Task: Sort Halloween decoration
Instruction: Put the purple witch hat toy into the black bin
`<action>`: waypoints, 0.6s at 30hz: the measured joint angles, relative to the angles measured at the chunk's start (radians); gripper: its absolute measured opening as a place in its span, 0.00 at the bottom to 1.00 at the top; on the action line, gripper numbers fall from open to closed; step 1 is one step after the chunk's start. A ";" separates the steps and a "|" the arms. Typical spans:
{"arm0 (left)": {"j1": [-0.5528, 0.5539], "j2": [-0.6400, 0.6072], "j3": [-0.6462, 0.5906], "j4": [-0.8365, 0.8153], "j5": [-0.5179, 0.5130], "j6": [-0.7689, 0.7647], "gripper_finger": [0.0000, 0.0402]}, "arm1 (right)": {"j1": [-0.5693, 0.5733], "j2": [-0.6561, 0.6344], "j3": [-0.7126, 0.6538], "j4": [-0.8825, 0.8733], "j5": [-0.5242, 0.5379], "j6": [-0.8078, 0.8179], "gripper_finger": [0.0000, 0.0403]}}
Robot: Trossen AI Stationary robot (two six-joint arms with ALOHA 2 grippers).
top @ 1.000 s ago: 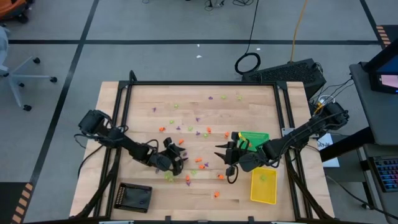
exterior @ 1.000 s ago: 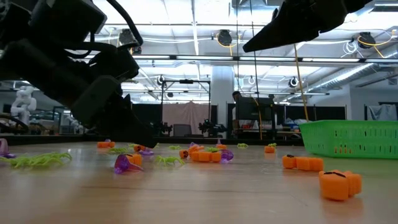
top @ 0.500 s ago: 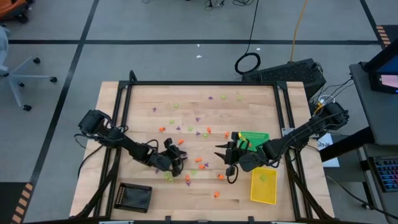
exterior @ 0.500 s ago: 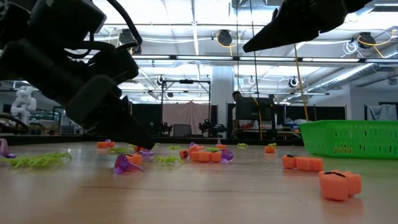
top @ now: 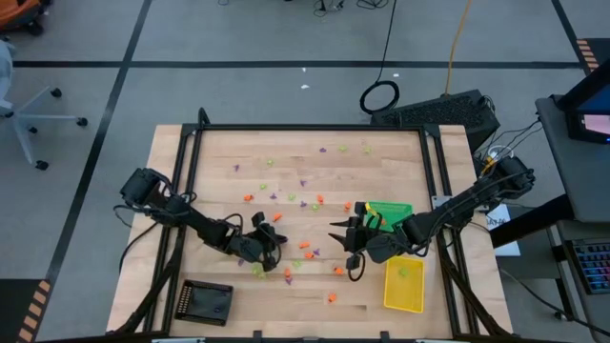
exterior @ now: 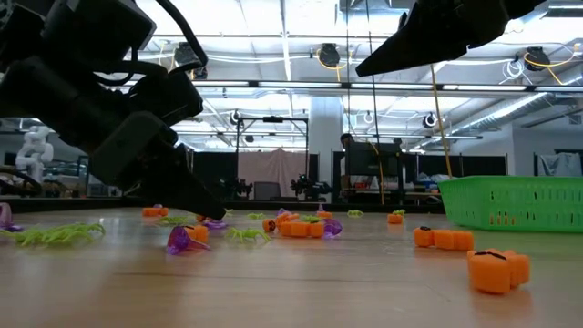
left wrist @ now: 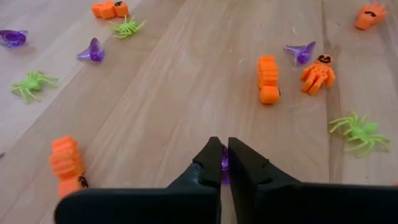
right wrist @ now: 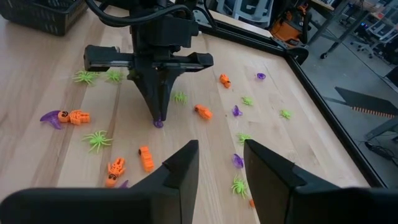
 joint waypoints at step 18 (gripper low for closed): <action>-0.012 -0.050 0.000 -0.001 0.009 0.019 0.01 | 0.000 0.000 0.000 0.000 0.000 -0.004 0.29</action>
